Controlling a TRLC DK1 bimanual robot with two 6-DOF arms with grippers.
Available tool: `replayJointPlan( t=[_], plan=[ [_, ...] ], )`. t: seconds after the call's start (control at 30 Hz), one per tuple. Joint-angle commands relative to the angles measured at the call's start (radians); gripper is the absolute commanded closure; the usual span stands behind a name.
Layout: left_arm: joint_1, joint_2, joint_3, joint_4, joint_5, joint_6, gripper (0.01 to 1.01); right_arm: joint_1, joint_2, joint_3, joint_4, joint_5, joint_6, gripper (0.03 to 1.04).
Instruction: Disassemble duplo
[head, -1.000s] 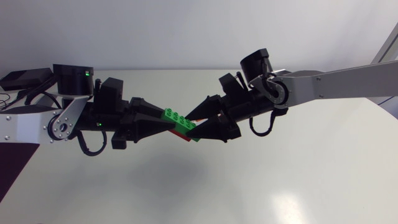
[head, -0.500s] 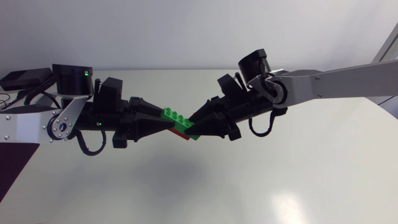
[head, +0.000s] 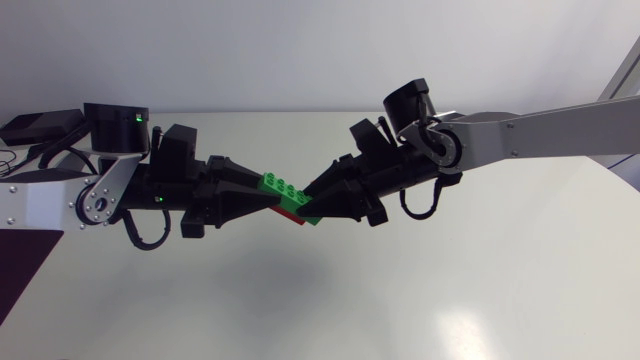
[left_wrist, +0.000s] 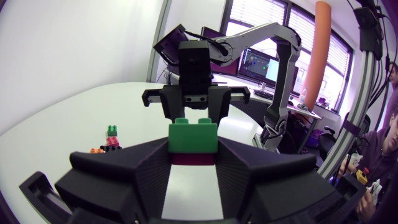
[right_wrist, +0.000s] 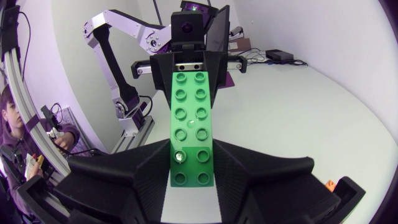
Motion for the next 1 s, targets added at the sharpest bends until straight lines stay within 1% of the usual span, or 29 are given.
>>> replayJointPlan(
  t=[0.0, 0.13, 0.97],
  plan=[
    [0.000, -0.009, -0.022, 0.008, 0.024, 0.010, 0.575, -0.004, 0.019, 0.026, -0.011, 0.006, -0.003, 0.86],
    [0.002, -0.009, -0.022, 0.008, 0.024, 0.010, 0.546, -0.010, 0.012, 0.026, -0.011, 0.005, -0.002, 0.86],
    [-0.003, -0.009, -0.024, 0.008, 0.024, 0.010, 0.546, -0.056, -0.004, 0.039, -0.008, -0.003, 0.006, 0.85]
  ],
)
